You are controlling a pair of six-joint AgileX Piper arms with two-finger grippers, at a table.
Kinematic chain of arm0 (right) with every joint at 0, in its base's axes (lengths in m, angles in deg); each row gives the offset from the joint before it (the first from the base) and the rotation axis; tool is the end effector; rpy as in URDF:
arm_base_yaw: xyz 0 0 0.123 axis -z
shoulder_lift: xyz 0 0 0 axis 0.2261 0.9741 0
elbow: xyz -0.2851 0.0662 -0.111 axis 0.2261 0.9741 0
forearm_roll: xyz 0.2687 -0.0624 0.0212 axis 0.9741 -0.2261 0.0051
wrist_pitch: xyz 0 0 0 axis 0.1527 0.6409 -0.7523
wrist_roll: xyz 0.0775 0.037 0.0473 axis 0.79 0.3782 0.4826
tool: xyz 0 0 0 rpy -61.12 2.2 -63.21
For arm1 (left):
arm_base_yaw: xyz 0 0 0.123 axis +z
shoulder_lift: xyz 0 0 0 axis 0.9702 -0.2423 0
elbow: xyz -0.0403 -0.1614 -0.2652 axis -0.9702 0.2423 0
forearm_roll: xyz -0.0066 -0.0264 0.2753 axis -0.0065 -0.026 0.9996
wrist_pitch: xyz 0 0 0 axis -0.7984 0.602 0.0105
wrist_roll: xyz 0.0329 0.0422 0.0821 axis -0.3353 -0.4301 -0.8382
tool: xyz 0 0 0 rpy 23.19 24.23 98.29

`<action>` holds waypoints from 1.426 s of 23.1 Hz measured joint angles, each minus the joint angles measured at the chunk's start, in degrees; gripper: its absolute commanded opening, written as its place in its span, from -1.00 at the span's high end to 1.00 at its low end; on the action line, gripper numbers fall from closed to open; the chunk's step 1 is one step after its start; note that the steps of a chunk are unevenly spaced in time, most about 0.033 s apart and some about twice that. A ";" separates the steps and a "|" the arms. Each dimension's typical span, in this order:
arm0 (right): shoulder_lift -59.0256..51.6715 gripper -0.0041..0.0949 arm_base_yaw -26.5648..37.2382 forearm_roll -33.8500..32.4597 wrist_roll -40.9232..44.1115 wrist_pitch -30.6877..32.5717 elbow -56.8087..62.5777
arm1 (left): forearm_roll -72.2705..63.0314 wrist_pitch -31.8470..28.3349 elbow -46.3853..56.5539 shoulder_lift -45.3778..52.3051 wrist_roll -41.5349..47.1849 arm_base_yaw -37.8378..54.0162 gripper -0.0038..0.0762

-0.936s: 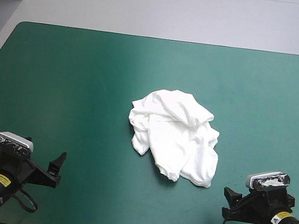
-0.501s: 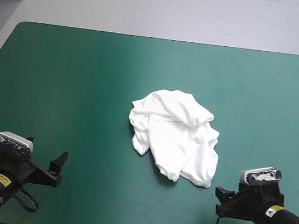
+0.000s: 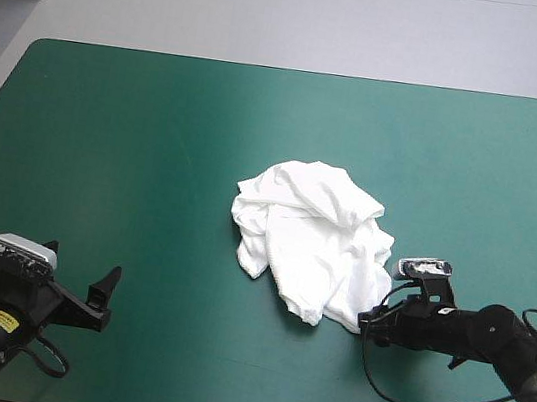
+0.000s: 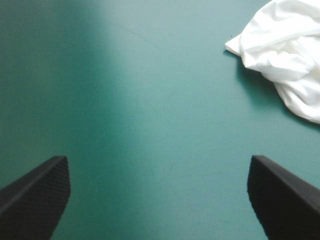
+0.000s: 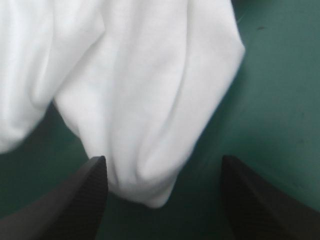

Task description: Fold the cloth

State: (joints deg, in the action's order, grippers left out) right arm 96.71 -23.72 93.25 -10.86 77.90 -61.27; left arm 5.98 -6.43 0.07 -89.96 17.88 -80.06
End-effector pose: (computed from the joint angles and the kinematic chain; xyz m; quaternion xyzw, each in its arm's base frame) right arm 0.1984 0.0736 0.2060 -0.1308 0.9383 0.2037 0.2470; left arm 0.0964 -0.0204 0.2744 0.1187 0.8360 -0.0443 0.5339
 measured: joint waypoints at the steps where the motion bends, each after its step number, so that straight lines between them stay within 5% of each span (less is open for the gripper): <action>1: 1.81 0.13 -0.02 1.71 -1.04 -0.71 -0.59 | -0.05 0.00 0.00 0.00 0.00 0.00 -0.89; 4: 2.86 0.86 -0.02 2.42 -2.42 -0.99 -0.80 | -0.06 -0.09 0.00 -0.06 0.00 0.00 -0.89; 5: 3.14 0.96 -0.02 2.61 -3.31 -0.01 -0.80 | -0.06 -0.22 0.00 -0.50 0.00 0.00 -0.89; 11: 0.85 0.94 -0.02 -1.53 -1.52 4.07 -3.22 | -0.72 -0.22 -5.95 -12.66 -3.89 0.00 -0.89; 19: -8.69 0.94 -0.02 -23.33 18.53 15.78 -15.02 | -18.92 7.75 -30.30 -38.62 -19.34 0.00 -0.78; 24: -13.54 0.94 -0.02 -27.17 23.75 20.07 -17.12 | -25.20 8.13 -37.43 -49.84 -26.95 -1.64 -0.71; 33: -21.63 0.94 -0.02 -28.53 28.10 26.55 -17.66 | -29.40 -3.83 -44.09 -69.48 -35.43 -18.52 -0.71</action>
State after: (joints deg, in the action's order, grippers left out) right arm 75.08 -23.74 64.71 17.24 104.45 -78.94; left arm -23.42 -10.26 -44.02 -159.45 -17.54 -98.58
